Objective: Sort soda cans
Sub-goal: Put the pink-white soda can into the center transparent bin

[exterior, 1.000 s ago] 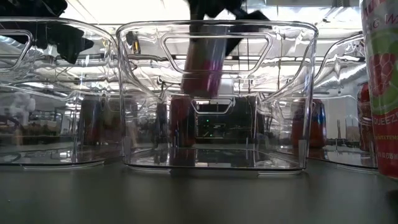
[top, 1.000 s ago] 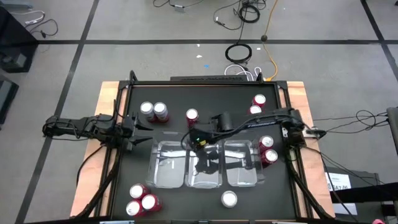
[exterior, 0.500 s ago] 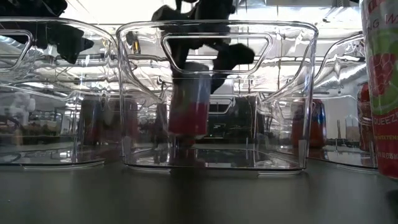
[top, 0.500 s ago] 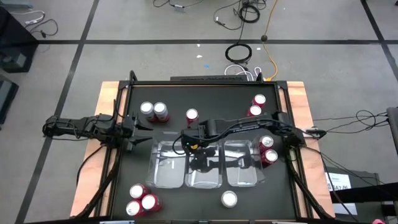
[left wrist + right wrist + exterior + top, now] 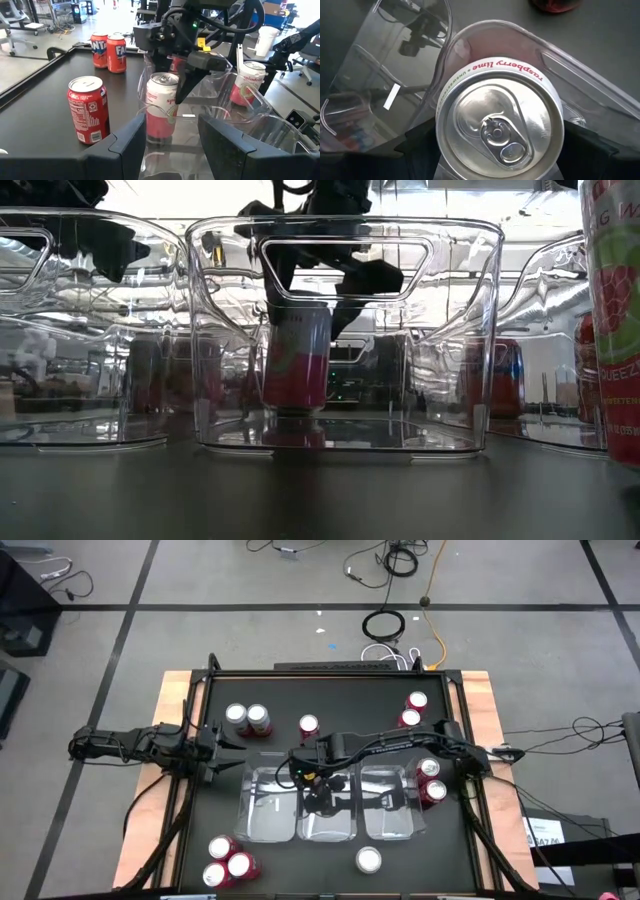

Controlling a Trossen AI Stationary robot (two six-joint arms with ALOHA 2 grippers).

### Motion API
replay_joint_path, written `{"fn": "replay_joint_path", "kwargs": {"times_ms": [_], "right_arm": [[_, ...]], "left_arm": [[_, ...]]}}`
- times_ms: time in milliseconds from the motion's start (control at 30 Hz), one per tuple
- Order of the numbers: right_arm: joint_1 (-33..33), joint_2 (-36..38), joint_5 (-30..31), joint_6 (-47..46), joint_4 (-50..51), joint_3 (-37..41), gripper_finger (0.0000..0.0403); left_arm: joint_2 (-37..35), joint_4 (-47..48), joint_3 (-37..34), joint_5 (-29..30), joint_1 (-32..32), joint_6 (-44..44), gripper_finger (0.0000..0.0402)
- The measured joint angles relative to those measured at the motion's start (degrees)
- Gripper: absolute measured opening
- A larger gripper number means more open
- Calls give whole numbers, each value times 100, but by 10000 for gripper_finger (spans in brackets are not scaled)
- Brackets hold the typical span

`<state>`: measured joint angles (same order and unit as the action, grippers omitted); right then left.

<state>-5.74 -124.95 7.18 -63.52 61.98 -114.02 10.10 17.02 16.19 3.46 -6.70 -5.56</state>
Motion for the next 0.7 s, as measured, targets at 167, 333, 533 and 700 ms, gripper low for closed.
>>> {"fn": "replay_joint_path", "kwargs": {"times_ms": [167,333,533,700], "right_arm": [[-13,0,0,-10,0,0,316],[-86,0,22,63,0,0,316],[-116,-73,17,55,-45,0,316],[-111,-85,37,26,-68,0,316]], "left_arm": [[-1,-3,0,0,0,1,190],[-1,-1,0,1,-1,0,190],[-1,-1,0,0,-2,2,190],[1,-1,0,0,0,0,190]]}}
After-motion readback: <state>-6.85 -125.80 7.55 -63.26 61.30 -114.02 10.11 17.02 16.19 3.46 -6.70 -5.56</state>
